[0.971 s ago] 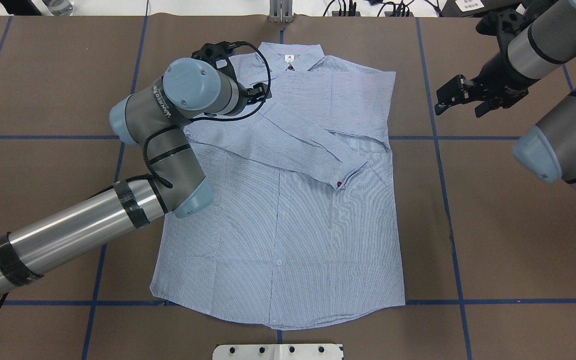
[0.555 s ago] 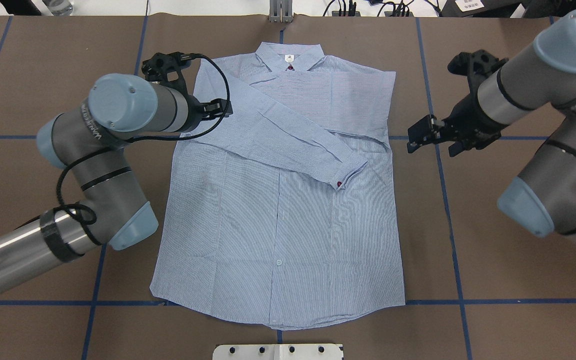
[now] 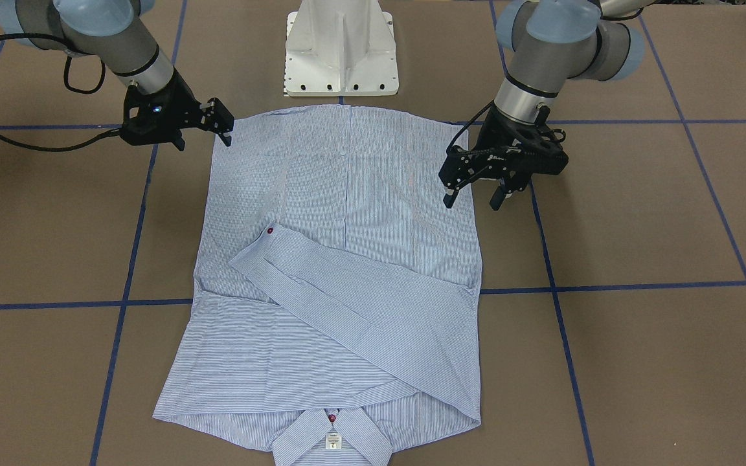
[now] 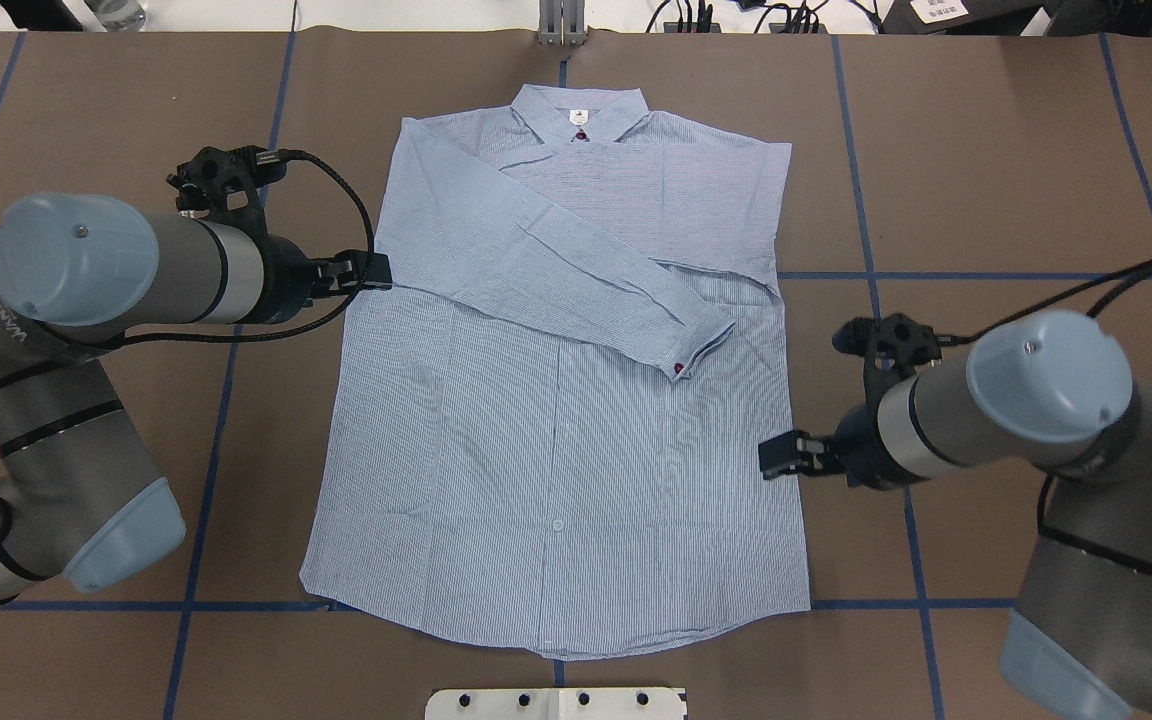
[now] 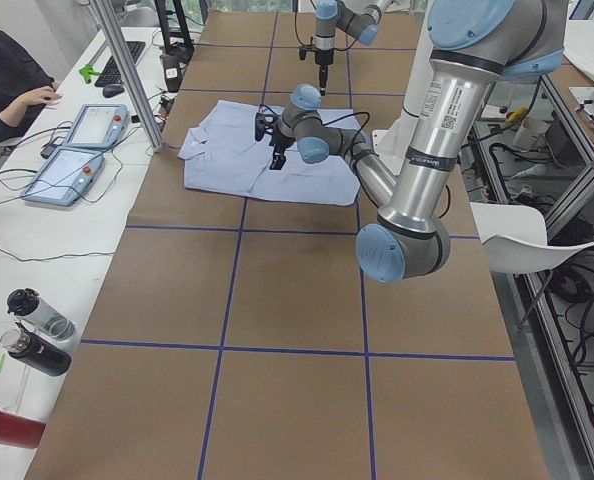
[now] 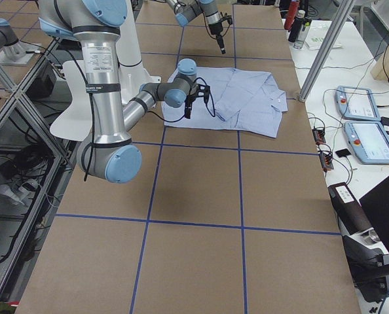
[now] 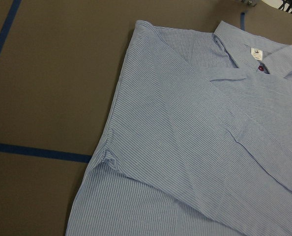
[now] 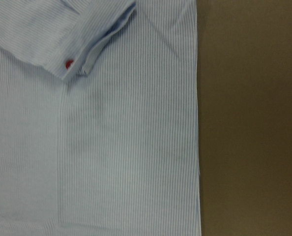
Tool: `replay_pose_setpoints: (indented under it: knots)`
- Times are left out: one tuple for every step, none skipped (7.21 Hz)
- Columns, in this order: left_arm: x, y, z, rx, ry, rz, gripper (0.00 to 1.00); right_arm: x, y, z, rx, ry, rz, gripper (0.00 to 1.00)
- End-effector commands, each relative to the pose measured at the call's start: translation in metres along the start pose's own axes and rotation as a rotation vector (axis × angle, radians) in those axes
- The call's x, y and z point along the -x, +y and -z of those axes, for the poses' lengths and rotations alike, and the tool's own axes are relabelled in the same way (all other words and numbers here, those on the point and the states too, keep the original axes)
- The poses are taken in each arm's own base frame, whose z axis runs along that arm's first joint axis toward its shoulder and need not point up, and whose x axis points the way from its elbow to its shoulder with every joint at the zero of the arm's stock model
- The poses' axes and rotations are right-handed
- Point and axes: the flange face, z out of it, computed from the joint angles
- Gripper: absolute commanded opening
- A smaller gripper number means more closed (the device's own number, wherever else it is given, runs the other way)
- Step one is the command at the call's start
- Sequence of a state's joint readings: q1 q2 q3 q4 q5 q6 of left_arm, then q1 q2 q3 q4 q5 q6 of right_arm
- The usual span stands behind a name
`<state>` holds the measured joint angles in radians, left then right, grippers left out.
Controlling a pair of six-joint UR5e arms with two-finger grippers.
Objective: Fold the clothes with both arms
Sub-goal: 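Move the left gripper to the shirt side edge, right gripper to the hem corner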
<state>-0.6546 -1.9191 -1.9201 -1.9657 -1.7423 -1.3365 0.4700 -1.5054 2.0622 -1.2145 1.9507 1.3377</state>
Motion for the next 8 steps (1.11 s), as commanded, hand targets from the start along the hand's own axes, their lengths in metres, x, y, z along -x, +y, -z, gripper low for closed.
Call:
replay_pose_setpoints:
  knots:
    - [-0.006,0.007,0.013,0.009,0.01,-0.003,0.95,-0.036,0.06,-0.035,0.04,0.014,0.016,1.0]
    - [-0.012,0.011,0.013,0.015,0.019,-0.009,0.95,-0.041,0.069,-0.04,0.057,0.029,0.019,0.99]
    - [-0.012,0.011,0.013,0.015,0.019,-0.01,0.95,-0.042,0.074,-0.045,0.068,0.038,0.024,0.98]
    - [-0.013,0.011,0.014,0.015,0.02,-0.011,0.95,-0.042,0.077,-0.047,0.073,0.042,0.025,0.97]
    - [-0.013,0.011,0.014,0.015,0.02,-0.011,0.95,-0.038,0.081,-0.052,0.085,0.044,0.031,0.95]
    - [-0.011,0.011,0.013,0.016,0.017,-0.012,0.95,-0.036,0.084,-0.055,0.088,0.044,0.036,0.95]
    - [-0.011,0.011,0.012,0.016,0.016,-0.01,0.95,-0.034,0.088,-0.057,0.095,0.043,0.04,0.95]
    - [-0.011,0.011,0.012,0.016,0.016,-0.011,0.95,-0.032,0.092,-0.06,0.104,0.044,0.046,0.96]
